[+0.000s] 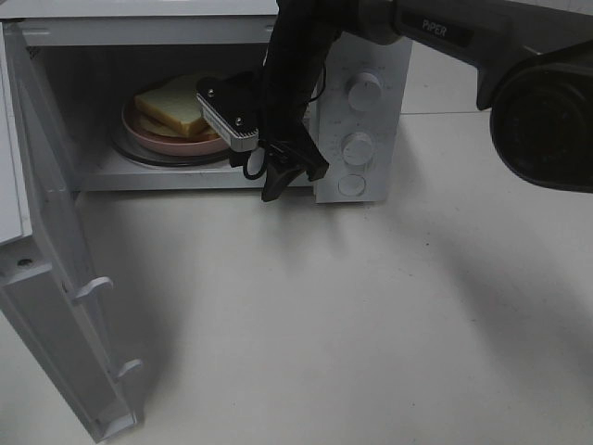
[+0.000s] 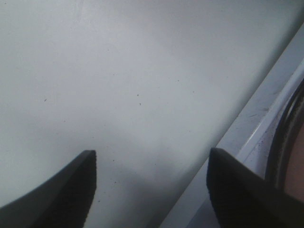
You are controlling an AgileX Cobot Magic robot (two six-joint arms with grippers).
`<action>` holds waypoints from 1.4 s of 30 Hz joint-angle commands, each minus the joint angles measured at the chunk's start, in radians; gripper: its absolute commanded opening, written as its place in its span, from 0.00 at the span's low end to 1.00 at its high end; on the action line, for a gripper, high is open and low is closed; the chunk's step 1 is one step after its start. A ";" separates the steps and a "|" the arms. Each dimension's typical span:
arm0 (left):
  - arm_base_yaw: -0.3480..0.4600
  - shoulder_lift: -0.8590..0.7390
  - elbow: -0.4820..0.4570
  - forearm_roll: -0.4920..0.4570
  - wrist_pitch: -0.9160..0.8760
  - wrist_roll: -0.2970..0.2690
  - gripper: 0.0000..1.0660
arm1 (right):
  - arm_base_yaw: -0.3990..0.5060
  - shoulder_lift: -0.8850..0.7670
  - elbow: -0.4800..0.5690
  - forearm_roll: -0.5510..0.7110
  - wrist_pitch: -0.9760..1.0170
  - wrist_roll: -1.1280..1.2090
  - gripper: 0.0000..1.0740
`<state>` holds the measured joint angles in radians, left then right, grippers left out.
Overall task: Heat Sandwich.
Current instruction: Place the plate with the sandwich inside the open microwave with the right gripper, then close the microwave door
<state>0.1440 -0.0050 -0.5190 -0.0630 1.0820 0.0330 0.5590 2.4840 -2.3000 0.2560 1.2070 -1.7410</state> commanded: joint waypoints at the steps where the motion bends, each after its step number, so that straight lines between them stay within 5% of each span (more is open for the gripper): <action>1: -0.004 -0.017 0.004 -0.002 -0.013 -0.003 0.75 | 0.004 -0.033 -0.001 0.016 0.036 -0.022 0.61; 7: -0.004 -0.017 0.004 -0.002 -0.013 -0.003 0.75 | 0.017 -0.061 0.020 0.017 0.037 -0.018 0.61; 21: -0.004 -0.017 0.004 -0.002 -0.013 -0.003 0.75 | 0.080 -0.223 0.272 -0.090 0.037 0.078 0.55; 42: -0.004 -0.017 0.004 -0.002 -0.013 -0.003 0.75 | 0.095 -0.599 0.663 -0.235 0.037 0.526 0.55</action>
<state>0.1440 -0.0050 -0.5190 -0.0630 1.0820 0.0330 0.6530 1.9010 -1.6460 0.0260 1.2110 -1.2370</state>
